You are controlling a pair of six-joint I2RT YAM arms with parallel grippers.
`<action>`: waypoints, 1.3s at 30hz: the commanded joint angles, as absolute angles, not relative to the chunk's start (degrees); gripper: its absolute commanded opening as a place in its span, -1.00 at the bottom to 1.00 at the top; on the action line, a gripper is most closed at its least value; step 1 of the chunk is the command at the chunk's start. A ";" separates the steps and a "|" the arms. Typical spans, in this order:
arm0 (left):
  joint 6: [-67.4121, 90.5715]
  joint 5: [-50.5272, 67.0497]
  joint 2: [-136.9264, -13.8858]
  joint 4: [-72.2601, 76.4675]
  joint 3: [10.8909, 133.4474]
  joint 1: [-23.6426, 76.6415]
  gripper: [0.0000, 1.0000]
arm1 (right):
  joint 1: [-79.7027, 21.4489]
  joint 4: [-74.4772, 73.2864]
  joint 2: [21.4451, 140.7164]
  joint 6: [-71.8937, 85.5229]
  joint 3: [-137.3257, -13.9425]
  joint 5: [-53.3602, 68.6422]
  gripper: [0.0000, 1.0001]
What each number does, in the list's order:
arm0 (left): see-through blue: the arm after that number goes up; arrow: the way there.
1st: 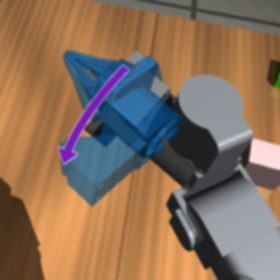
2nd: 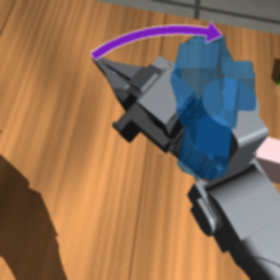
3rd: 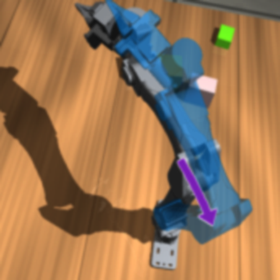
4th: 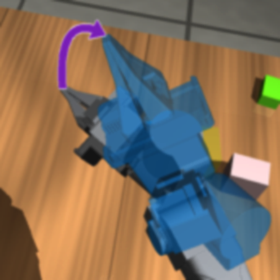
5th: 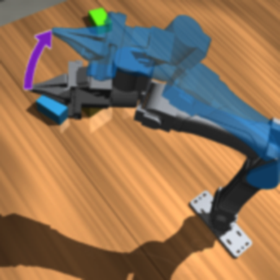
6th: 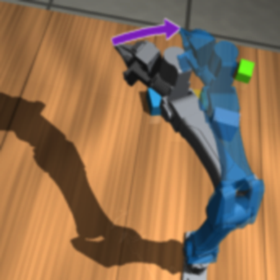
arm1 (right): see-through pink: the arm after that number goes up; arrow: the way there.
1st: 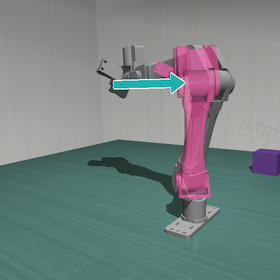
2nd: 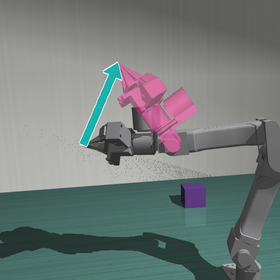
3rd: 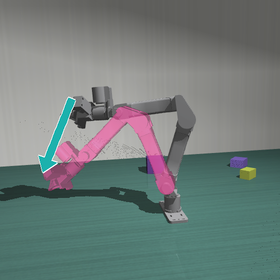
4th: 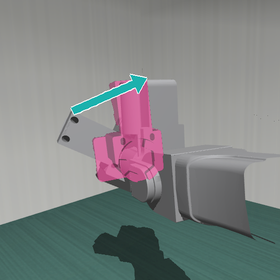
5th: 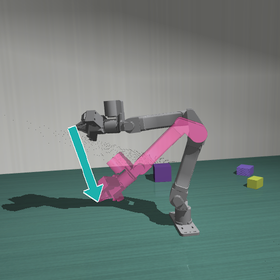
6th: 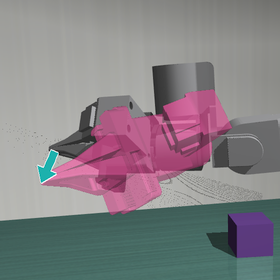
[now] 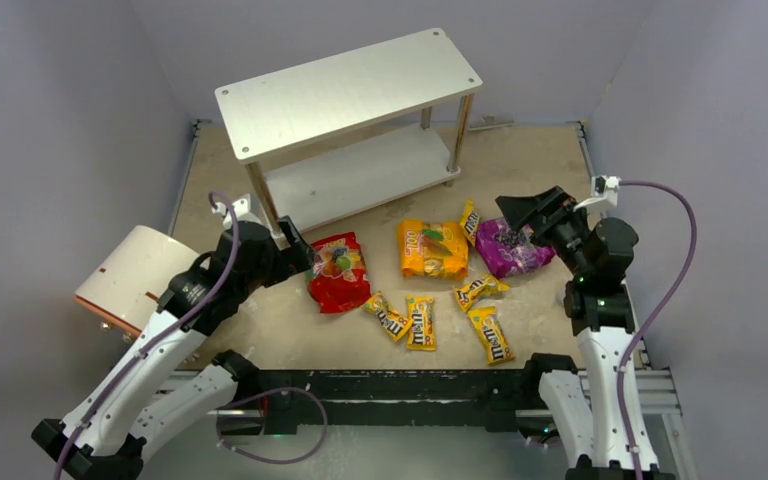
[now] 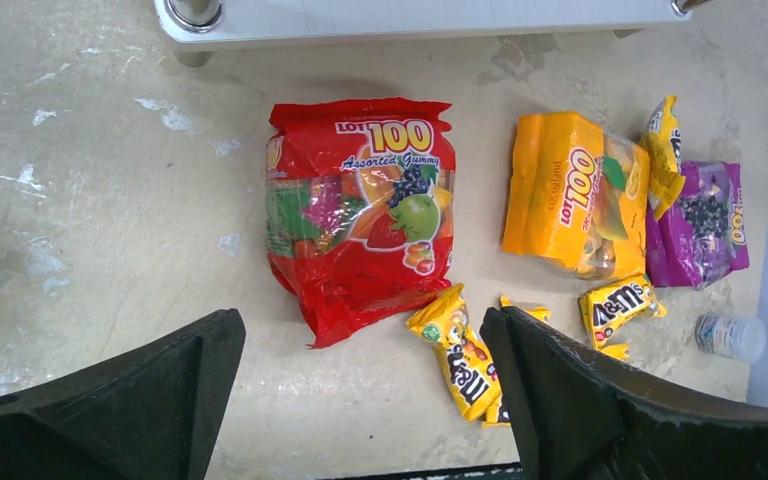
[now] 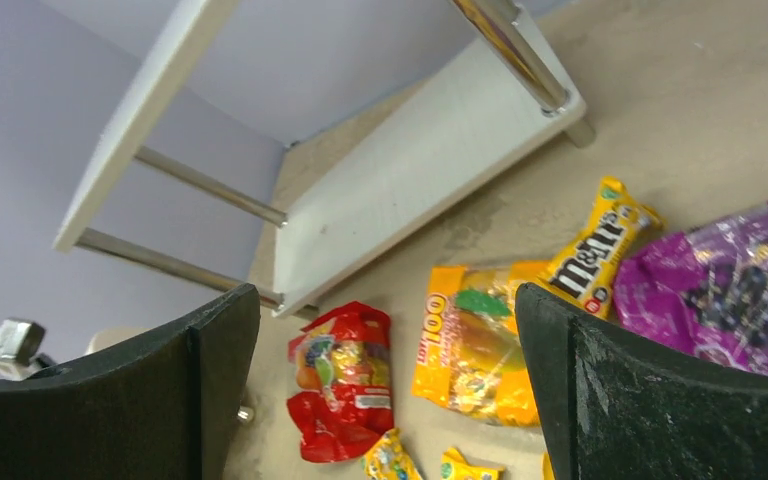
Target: Place and organize the candy bags onto the shelf
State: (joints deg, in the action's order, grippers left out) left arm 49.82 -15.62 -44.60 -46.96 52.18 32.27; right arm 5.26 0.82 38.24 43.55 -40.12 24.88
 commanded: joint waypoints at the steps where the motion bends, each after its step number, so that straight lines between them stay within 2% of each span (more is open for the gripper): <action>1: 47.71 -16.28 -43.29 -42.45 49.75 32.28 1.00 | 5.08 -2.64 38.68 40.25 -40.23 22.26 0.98; 7: 45.77 -11.94 -44.73 -35.38 45.17 32.26 1.00 | 5.08 -1.66 42.24 37.05 -38.53 30.00 0.98; 9: 44.68 -10.07 -45.43 -32.92 43.43 32.26 1.00 | 4.81 -4.86 44.87 33.30 -39.28 36.26 0.97; 11: 44.05 -9.23 -45.76 -30.63 41.66 32.31 1.00 | 1.92 -8.67 45.67 28.31 -40.18 37.25 0.97; 14: 43.63 -8.16 -46.76 -27.18 39.98 32.29 1.00 | -9.06 -11.84 45.36 24.26 -40.08 31.88 0.96; 19: 43.00 -8.11 -49.14 -23.14 39.19 32.29 1.00 | -26.04 -7.51 49.69 28.94 -35.70 25.46 0.90; 27: 40.97 -7.29 -52.92 -21.45 38.58 32.26 1.00 | -48.08 -4.90 67.73 26.08 -39.34 10.71 0.82; 30: 41.31 -6.82 -51.31 -21.31 37.72 32.26 1.00 | -51.18 -3.71 73.00 24.54 -41.08 8.46 0.76; 35: 41.29 -8.27 -49.52 -24.01 37.34 32.27 0.99 | -52.43 -4.56 78.63 25.06 -41.47 6.95 0.53; 39: 41.48 -8.35 -48.96 -25.39 36.74 32.29 0.99 | -52.97 -2.52 79.32 25.96 -40.04 5.92 0.48</action>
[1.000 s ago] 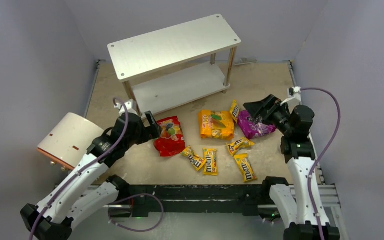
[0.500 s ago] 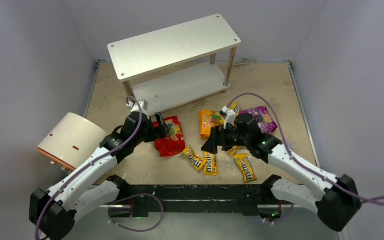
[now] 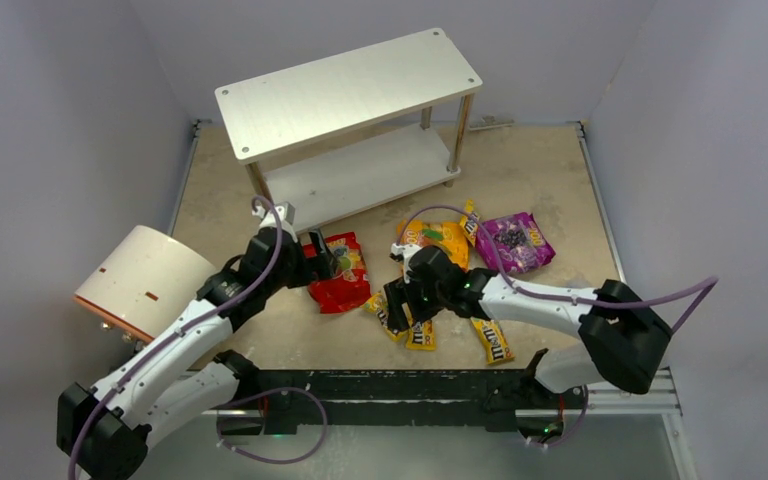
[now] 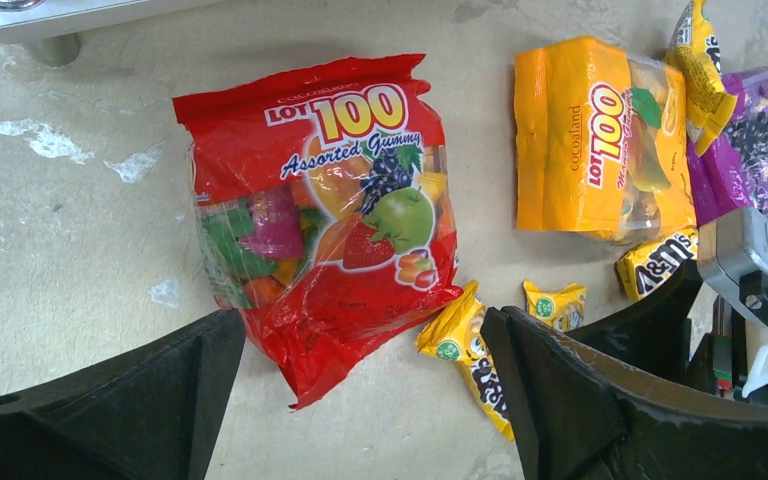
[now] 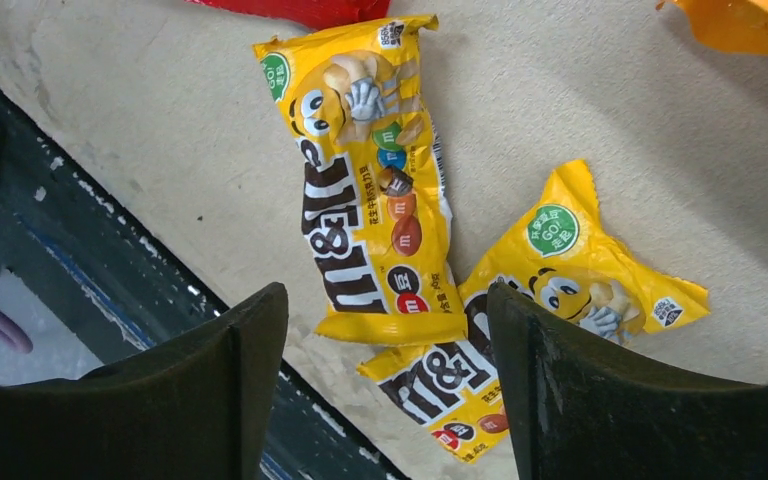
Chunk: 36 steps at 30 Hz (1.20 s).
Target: Place and organize the candy bags onto the shelf
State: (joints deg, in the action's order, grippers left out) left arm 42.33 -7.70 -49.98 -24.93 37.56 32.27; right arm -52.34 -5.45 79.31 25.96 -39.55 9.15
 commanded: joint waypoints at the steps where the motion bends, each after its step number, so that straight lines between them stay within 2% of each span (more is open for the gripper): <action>1: 41.59 -8.39 -48.94 -25.38 36.52 32.33 0.99 | -52.96 -1.77 79.40 25.92 -39.83 5.47 0.45; 9: 42.36 -7.80 -50.10 -24.78 36.35 32.32 0.98 | -52.92 -0.31 83.36 26.34 -40.24 7.75 0.11; 18: 42.40 -7.39 -49.87 -24.73 35.86 32.29 0.98 | -52.96 -3.40 82.07 27.09 -37.11 10.97 -0.01; 26: 42.27 -6.57 -50.10 -22.84 34.78 32.30 1.00 | -52.91 1.38 83.39 31.22 -34.06 11.73 -0.16; 32: 41.11 -3.60 -50.54 -20.65 34.06 32.31 1.00 | -52.91 2.23 80.36 33.15 -32.70 8.99 -0.71; 35: 38.61 4.68 -51.22 -15.44 32.09 32.29 1.00 | -52.92 1.57 76.58 29.16 -33.22 10.10 -1.00; 36: 37.93 8.32 -51.42 -12.80 31.20 32.32 1.00 | -52.96 1.40 75.35 27.41 -33.44 10.91 -1.00</action>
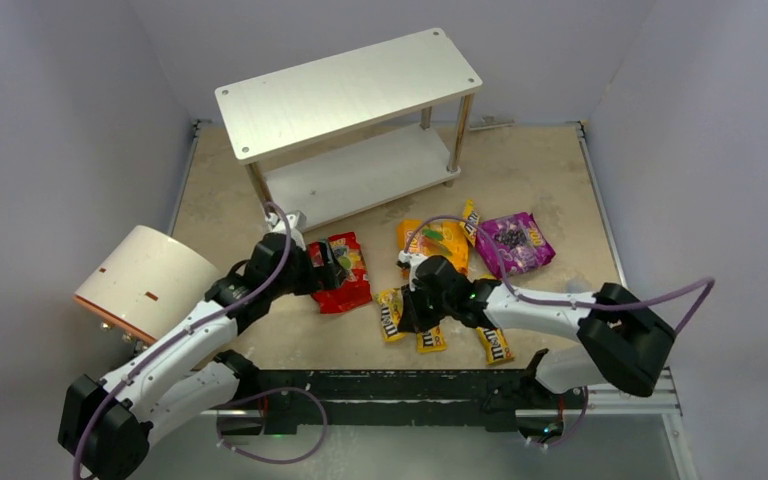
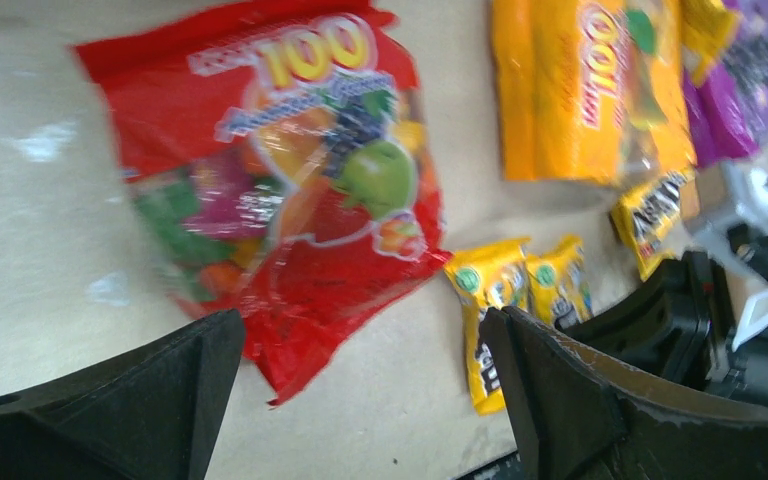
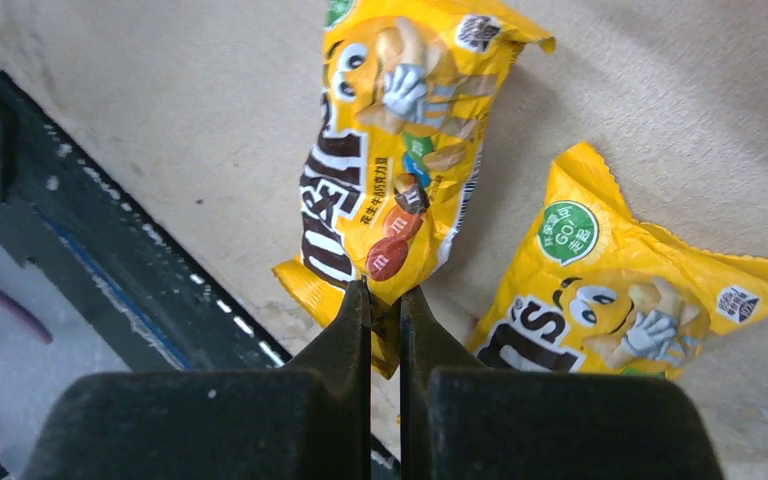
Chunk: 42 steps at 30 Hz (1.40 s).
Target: Place and organize the candy bags onto the shelf
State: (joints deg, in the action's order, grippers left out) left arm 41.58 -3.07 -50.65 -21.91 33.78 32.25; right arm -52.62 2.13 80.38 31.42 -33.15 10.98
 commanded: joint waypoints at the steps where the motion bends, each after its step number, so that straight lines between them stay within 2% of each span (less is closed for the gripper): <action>1: 37.36 12.13 -51.55 -9.30 30.33 32.29 1.00 | -52.96 1.27 73.67 25.98 -33.93 11.69 -1.00; 6: 36.55 25.14 -52.11 1.88 27.45 32.30 1.00 | -52.91 1.41 67.14 18.93 -35.48 17.26 -1.00; 13: 43.80 33.93 -53.55 16.96 23.30 32.26 0.99 | -52.91 3.41 63.09 16.72 -37.02 24.44 -1.00; 16: 44.73 35.40 -55.07 18.70 23.14 32.25 0.84 | -52.91 4.25 61.92 16.90 -37.53 24.93 -1.00; 17: 45.56 36.06 -55.30 20.50 22.74 32.30 0.68 | -52.91 3.88 61.88 16.72 -37.90 24.96 -1.00; 21: 46.72 35.65 -54.91 20.78 23.03 32.25 -0.35 | -52.91 3.21 60.43 16.08 -38.14 24.80 -1.00; 23: 45.87 33.18 -54.36 17.44 23.85 32.26 -0.74 | -52.96 2.66 59.01 16.09 -37.41 25.87 -1.00; 24: 45.48 31.75 -54.08 15.97 24.21 32.19 -0.88 | -52.92 2.16 58.25 16.23 -37.11 25.62 -1.00; 27: 45.34 30.11 -53.88 15.63 23.96 32.12 -0.93 | -52.92 0.63 55.77 16.78 -35.68 25.62 -1.00; 30: 45.83 29.78 -53.79 16.74 23.45 32.11 -0.93 | -52.92 0.46 53.24 19.10 -33.84 26.04 -1.00; 31: 45.74 29.78 -53.71 16.78 23.50 32.13 -0.87 | -52.91 0.40 52.70 19.71 -33.54 25.35 -1.00; 33: 45.15 30.23 -53.43 16.79 23.77 32.13 -0.63 | -52.92 0.48 52.29 20.28 -33.73 23.23 -1.00; 34: 44.73 30.39 -53.24 16.51 24.05 32.11 -0.43 | -52.91 0.43 52.44 20.39 -34.19 22.44 -1.00; 36: 43.16 28.94 -52.35 12.86 25.72 32.12 0.30 | -52.93 0.11 53.24 20.39 -35.71 20.75 -1.00; 37: 42.14 27.08 -51.65 10.73 27.10 32.08 0.56 | -52.96 -1.54 54.19 20.29 -36.94 19.43 -1.00; 39: 40.27 23.73 -49.38 6.40 29.05 32.05 0.71 | -52.86 -4.52 55.88 19.11 -39.51 16.31 -1.00; 42: 37.55 16.79 -45.32 -1.93 31.72 32.09 0.73 | -52.64 -8.25 58.03 17.30 -42.98 11.38 -1.00</action>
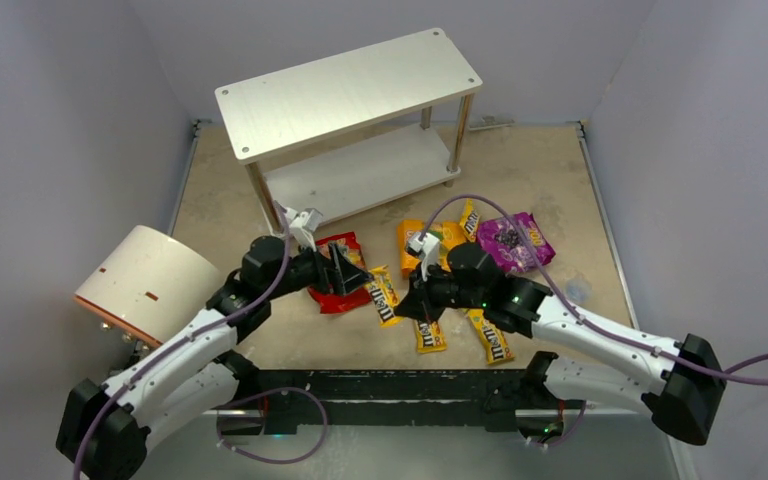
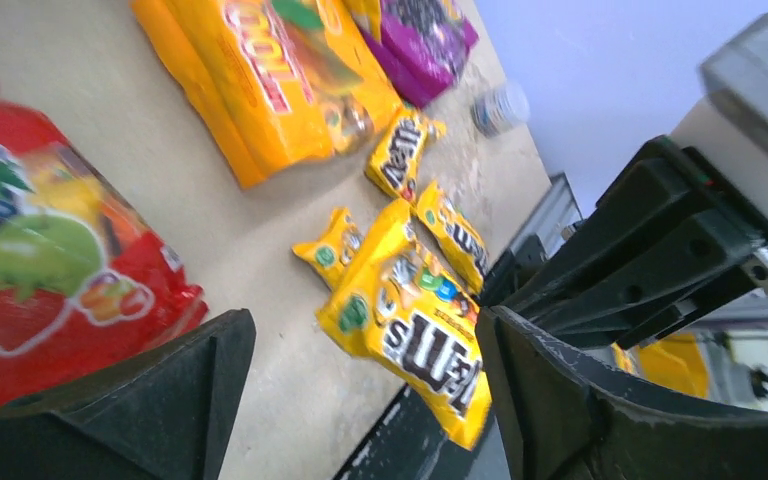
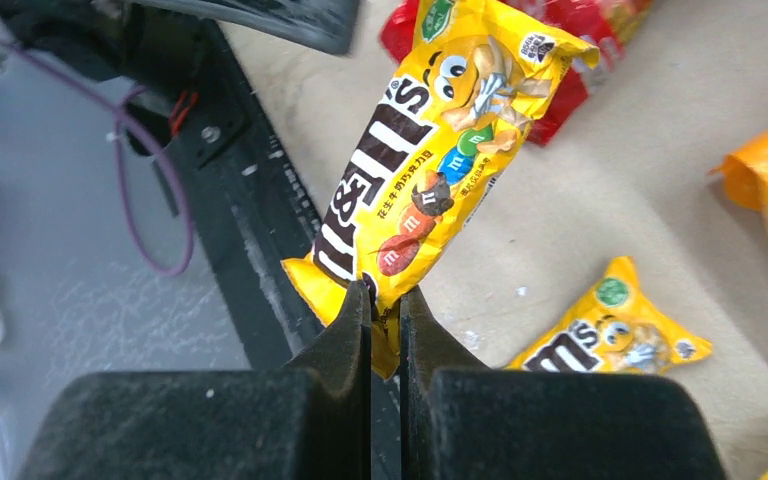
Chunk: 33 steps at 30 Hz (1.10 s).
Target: Place and organize the candy bags onto the shelf
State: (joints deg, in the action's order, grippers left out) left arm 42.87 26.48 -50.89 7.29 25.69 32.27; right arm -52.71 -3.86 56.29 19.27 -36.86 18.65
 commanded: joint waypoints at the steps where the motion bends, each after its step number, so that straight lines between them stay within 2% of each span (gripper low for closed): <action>1: 37.02 13.24 -43.93 -5.55 32.65 32.14 0.74 | -52.26 -8.79 58.59 16.96 -44.28 9.76 -1.00; 5: 37.03 -1.62 -39.65 -17.08 35.14 32.15 0.76 | -48.64 -7.20 61.29 14.18 -47.67 6.99 -1.00; 8: 38.84 -6.41 -37.35 -19.85 34.69 32.12 0.76 | -39.62 -1.75 64.56 10.37 -48.72 12.62 -1.00; 14: 38.48 -6.06 -36.64 -19.13 33.55 32.11 0.76 | -29.94 12.15 75.14 -11.51 -51.41 17.12 -1.00; 18: 37.61 -5.20 -36.11 -18.02 33.13 32.14 0.77 | -21.90 8.52 86.01 -17.39 -61.16 23.31 -1.00; 26: 36.83 -4.66 -35.45 -17.90 33.20 32.22 0.77 | -19.51 6.52 102.58 -26.97 -73.57 21.17 -1.00; 33: 36.45 -4.33 -35.05 -17.95 33.31 32.15 0.77 | -18.64 11.01 108.13 -27.58 -76.19 17.11 -1.00</action>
